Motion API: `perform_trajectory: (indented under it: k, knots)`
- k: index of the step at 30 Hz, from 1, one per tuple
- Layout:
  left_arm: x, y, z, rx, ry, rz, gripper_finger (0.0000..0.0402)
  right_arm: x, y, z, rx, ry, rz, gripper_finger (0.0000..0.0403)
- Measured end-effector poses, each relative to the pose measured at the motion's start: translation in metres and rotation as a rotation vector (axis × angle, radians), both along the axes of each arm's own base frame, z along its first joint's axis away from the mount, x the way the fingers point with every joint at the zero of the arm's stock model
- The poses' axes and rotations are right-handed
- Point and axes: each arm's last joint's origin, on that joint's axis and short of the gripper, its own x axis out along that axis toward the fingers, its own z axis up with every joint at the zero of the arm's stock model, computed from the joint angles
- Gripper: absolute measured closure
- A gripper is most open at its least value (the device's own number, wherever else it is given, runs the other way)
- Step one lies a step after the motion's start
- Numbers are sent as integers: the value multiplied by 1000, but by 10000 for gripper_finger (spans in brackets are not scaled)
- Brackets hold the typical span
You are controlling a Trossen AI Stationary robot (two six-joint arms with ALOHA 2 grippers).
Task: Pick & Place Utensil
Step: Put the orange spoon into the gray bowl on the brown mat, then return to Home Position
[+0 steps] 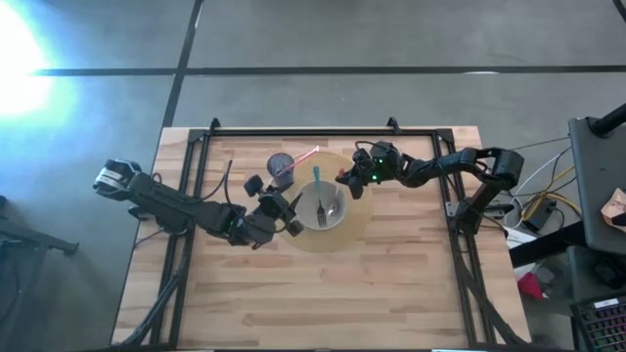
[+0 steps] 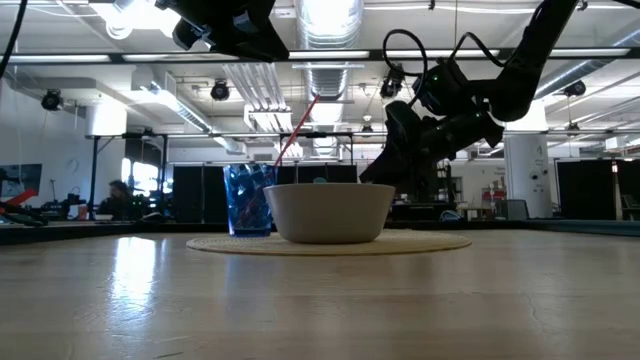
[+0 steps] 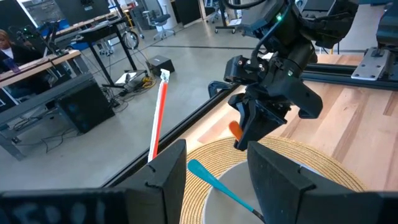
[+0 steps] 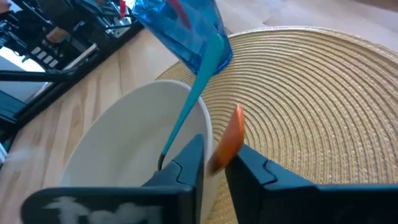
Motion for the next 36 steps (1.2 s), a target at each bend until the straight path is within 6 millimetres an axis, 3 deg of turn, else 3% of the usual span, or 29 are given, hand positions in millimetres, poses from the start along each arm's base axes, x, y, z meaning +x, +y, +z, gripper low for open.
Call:
perform_trajectory:
  k: [18,26,32,36]
  knots:
    - [0,0,0,0,0,0,236,0,-1,0,-5,-4,-3,267]
    - [0,-1,-2,-18,33,-55,236,-1,-1,6,19,-36,55,265]
    - [-10,2,5,-22,52,-73,243,-4,3,24,13,-105,122,276]
    - [-22,7,15,-33,65,-96,269,-7,6,38,-2,-153,160,283]
